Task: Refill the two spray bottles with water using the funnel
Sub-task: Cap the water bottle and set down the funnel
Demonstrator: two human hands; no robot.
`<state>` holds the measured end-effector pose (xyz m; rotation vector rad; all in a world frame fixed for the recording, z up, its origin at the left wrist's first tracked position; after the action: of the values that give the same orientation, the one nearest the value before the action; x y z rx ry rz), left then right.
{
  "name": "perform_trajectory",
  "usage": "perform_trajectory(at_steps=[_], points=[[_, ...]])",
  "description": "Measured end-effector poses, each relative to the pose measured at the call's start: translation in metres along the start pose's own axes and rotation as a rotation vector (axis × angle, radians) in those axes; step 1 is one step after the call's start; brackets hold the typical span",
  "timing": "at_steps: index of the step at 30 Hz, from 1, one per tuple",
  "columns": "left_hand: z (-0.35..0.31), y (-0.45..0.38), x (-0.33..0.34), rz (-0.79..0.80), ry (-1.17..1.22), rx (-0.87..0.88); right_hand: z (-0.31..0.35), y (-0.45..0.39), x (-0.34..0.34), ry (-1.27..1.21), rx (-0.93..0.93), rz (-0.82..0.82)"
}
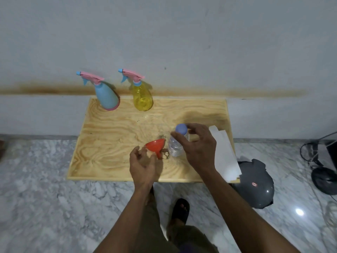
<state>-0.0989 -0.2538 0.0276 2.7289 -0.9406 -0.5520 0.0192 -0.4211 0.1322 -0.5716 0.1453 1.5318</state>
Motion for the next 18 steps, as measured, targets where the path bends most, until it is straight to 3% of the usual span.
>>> perform_trajectory(at_steps=[3,6,18], points=[[0.018,-0.006,0.015,-0.001,0.047,-0.176,-0.005,0.002,0.004,-0.009,0.022,0.012],[0.029,-0.016,0.032,-0.014,0.117,-0.245,-0.011,0.004,0.008,-0.036,0.069,0.021],[0.027,-0.045,0.045,0.002,0.093,-0.044,-0.025,0.01,0.017,-0.067,0.073,0.04]])
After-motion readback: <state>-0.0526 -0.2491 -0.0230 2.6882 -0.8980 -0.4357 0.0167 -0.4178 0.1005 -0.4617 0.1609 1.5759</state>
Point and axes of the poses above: each hand's wrist, its own y-axis away from the middle knuckle, its own x-axis out of the palm, z = x × y, the point moved 5 cm from there along -y, towards the middle knuckle, and after that the axes turned 3 degrees about y, right-handed, at the moved point
